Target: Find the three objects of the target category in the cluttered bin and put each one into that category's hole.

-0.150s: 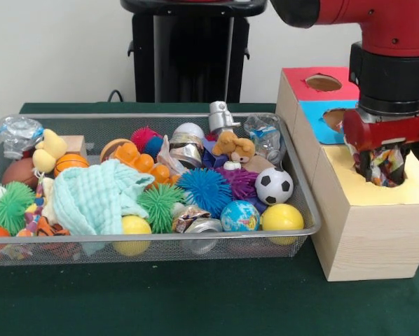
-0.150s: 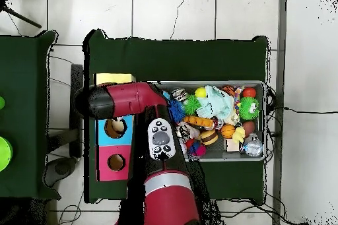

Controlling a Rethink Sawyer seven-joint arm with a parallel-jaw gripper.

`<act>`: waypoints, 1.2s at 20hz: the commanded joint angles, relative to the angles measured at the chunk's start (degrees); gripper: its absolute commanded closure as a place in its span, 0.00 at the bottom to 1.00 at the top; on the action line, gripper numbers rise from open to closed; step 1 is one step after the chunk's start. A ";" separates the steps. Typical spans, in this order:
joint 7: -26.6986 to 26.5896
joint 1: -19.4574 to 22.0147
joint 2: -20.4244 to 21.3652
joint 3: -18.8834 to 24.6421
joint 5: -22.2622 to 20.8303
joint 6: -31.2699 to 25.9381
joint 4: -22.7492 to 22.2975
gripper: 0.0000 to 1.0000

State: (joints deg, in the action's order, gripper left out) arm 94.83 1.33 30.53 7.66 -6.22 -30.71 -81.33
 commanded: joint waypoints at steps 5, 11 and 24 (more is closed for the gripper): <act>3.95 0.78 0.85 -0.18 -1.20 -7.40 -1.96 1.00; 2.70 1.25 -0.02 0.85 -1.23 -7.80 -0.92 1.00; 3.20 1.87 -5.48 2.49 -0.87 -3.66 2.03 1.00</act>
State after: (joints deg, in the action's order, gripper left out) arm 94.83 1.33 31.38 7.66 -6.28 -32.60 -80.40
